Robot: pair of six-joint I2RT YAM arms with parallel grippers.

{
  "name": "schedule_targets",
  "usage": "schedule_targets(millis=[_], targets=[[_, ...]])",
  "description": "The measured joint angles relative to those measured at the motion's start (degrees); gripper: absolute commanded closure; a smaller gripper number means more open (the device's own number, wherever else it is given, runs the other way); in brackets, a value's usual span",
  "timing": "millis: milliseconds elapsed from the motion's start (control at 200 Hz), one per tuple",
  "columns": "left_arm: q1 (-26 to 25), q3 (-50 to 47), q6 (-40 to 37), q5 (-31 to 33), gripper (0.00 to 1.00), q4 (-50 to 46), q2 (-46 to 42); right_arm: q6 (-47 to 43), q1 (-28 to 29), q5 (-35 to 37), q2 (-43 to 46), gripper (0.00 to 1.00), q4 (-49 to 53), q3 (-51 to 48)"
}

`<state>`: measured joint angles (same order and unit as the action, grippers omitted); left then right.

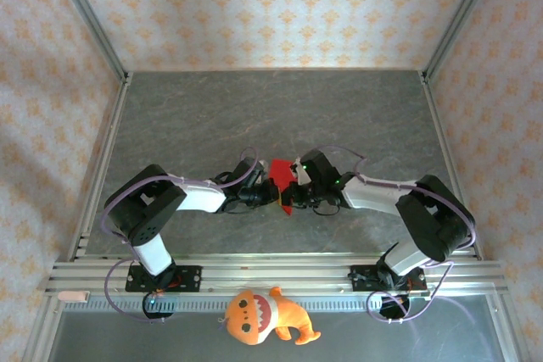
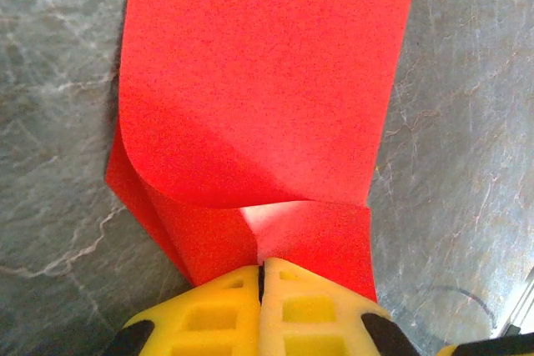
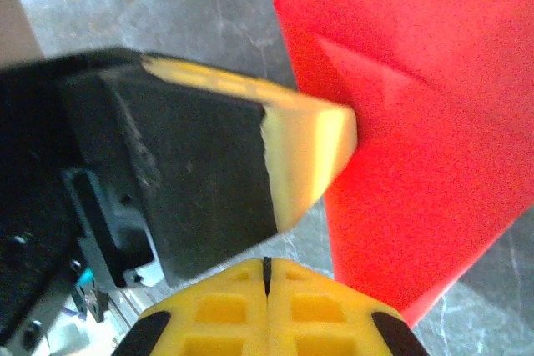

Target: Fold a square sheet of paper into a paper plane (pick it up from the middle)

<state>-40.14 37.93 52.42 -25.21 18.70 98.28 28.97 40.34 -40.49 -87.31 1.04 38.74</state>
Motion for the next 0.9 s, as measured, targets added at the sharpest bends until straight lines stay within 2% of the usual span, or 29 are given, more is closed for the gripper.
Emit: schedule_targets(millis=[145,435,901], targets=[[0.0,-0.02,0.0,0.02,1.0,0.02,0.0,-0.35,0.39,-0.02,0.52,1.0,2.89,0.0],[0.0,-0.02,0.0,0.13,1.0,0.02,0.0,1.36,0.52,0.02,1.2,1.0,2.01,-0.17],[0.0,-0.02,-0.02,0.15,1.0,0.02,0.0,2.51,0.9,2.19,-3.63,1.0,-0.02,-0.26]])
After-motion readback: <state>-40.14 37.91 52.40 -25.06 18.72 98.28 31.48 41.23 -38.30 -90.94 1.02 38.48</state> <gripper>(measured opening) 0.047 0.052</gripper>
